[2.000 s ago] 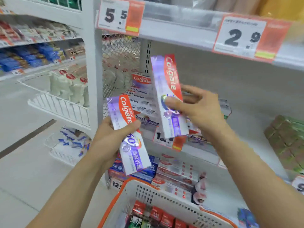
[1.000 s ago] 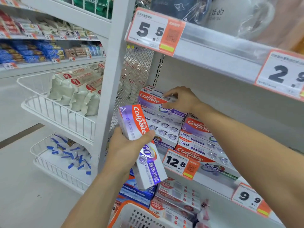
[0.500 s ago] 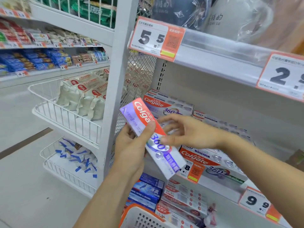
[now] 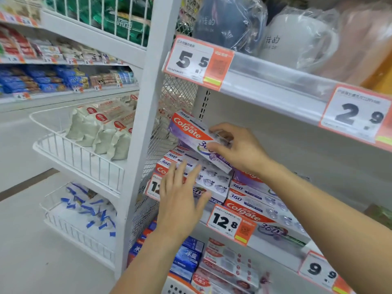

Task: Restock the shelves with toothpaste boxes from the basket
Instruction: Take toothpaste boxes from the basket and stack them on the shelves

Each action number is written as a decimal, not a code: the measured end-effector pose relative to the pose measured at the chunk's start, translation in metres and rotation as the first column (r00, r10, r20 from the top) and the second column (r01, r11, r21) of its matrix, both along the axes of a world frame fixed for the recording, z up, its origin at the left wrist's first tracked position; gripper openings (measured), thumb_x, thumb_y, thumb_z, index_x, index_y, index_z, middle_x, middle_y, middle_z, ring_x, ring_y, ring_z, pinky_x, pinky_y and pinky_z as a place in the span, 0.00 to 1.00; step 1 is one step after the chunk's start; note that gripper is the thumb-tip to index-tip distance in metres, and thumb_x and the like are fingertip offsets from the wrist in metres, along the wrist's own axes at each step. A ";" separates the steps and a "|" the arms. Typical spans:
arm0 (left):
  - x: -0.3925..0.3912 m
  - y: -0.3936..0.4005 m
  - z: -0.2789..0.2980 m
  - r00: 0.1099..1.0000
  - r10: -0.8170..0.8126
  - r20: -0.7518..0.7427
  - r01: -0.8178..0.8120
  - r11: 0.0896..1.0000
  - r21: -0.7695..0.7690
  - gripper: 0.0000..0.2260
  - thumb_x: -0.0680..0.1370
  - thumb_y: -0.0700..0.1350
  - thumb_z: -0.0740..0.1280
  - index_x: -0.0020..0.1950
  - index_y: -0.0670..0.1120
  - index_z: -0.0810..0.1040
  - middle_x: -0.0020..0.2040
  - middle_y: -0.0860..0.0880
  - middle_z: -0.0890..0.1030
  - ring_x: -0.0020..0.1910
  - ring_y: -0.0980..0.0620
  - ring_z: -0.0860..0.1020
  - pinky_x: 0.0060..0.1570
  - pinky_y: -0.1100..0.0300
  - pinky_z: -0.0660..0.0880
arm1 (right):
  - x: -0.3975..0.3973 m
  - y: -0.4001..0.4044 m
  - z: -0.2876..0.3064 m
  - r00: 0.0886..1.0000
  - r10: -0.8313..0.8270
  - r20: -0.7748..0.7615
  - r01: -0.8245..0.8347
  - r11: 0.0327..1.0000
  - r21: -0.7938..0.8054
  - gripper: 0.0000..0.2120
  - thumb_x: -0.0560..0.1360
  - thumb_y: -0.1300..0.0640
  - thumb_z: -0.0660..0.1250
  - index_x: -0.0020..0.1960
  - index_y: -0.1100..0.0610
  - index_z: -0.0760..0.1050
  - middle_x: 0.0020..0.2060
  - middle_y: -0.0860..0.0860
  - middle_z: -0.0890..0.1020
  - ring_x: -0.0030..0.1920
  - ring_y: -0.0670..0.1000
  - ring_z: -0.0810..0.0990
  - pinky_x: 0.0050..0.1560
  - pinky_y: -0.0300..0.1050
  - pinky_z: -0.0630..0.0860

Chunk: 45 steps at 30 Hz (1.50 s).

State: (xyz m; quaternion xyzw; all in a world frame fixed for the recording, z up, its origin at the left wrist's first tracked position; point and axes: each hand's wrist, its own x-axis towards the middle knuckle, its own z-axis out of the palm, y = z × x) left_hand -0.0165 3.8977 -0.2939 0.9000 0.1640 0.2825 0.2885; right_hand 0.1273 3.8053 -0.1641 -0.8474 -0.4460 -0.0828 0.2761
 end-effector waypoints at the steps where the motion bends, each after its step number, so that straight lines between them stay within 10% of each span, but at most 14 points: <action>1: 0.002 -0.002 -0.003 0.999 -0.011 -0.033 0.012 0.999 0.030 0.28 0.80 0.64 0.59 0.79 0.60 0.58 0.82 0.52 0.52 0.80 0.49 0.40 0.77 0.46 0.42 | 0.005 0.004 -0.004 1.000 -0.016 -0.019 0.016 1.000 -0.015 0.18 0.73 0.42 0.74 0.60 0.42 0.77 0.57 0.45 0.83 0.60 0.48 0.79 0.63 0.50 0.76; 8: 0.004 -0.006 -0.002 0.997 0.021 -0.076 -0.018 0.999 0.037 0.28 0.79 0.63 0.62 0.78 0.60 0.61 0.82 0.52 0.52 0.80 0.49 0.37 0.77 0.46 0.42 | 0.028 -0.001 -0.023 0.979 -0.070 0.191 0.123 0.952 -0.281 0.24 0.72 0.37 0.71 0.67 0.40 0.74 0.63 0.47 0.70 0.69 0.54 0.61 0.62 0.48 0.58; 12: 0.004 -0.005 -0.004 0.997 0.011 -0.077 -0.008 0.999 0.039 0.27 0.79 0.63 0.62 0.77 0.60 0.61 0.81 0.53 0.52 0.80 0.50 0.37 0.77 0.45 0.44 | 0.037 -0.009 -0.023 0.997 -0.053 0.061 0.071 0.935 -0.349 0.32 0.72 0.33 0.69 0.73 0.38 0.67 0.74 0.47 0.68 0.73 0.54 0.65 0.73 0.61 0.63; 22: 0.002 -0.003 -0.005 0.988 -0.056 -0.141 0.063 0.997 0.047 0.27 0.81 0.62 0.57 0.79 0.59 0.55 0.82 0.53 0.44 0.78 0.50 0.30 0.76 0.43 0.41 | 0.032 -0.008 -0.024 0.972 -0.042 0.230 0.150 0.865 -0.478 0.30 0.79 0.34 0.58 0.79 0.40 0.57 0.75 0.47 0.64 0.72 0.55 0.64 0.71 0.57 0.65; 34: -0.001 -0.001 -0.001 0.975 -0.089 -0.202 0.104 0.992 0.066 0.30 0.81 0.63 0.57 0.80 0.58 0.51 0.82 0.52 0.40 0.77 0.48 0.28 0.76 0.41 0.41 | 0.039 -0.012 -0.025 0.988 0.025 0.150 0.064 0.826 -0.560 0.32 0.81 0.36 0.53 0.81 0.39 0.46 0.81 0.43 0.48 0.81 0.54 0.49 0.79 0.59 0.49; 37: -0.006 -0.003 0.000 0.989 -0.083 -0.120 0.094 0.991 0.090 0.29 0.81 0.61 0.57 0.80 0.56 0.55 0.82 0.49 0.45 0.79 0.48 0.33 0.76 0.43 0.41 | 0.017 -0.020 -0.016 0.976 0.036 0.216 0.049 0.925 -0.377 0.32 0.81 0.40 0.59 0.81 0.45 0.53 0.80 0.49 0.57 0.78 0.56 0.57 0.77 0.60 0.56; 41: -0.018 -0.016 0.004 0.961 -0.096 0.258 0.073 0.993 0.097 0.16 0.77 0.53 0.63 0.62 0.48 0.76 0.61 0.51 0.75 0.63 0.50 0.71 0.62 0.49 0.70 | -0.061 -0.067 -0.025 0.960 0.052 0.274 -0.112 0.971 0.210 0.11 0.77 0.58 0.70 0.59 0.57 0.78 0.51 0.51 0.81 0.48 0.49 0.81 0.51 0.40 0.76; 45: -0.037 -0.042 -0.011 0.954 -0.297 -0.048 0.298 0.955 0.016 0.08 0.79 0.50 0.67 0.55 0.48 0.76 0.48 0.52 0.79 0.45 0.51 0.76 0.47 0.52 0.75 | -0.133 -0.140 -0.119 0.995 0.021 -0.101 0.018 0.929 0.370 0.07 0.74 0.65 0.73 0.45 0.54 0.80 0.36 0.45 0.81 0.33 0.46 0.79 0.36 0.37 0.75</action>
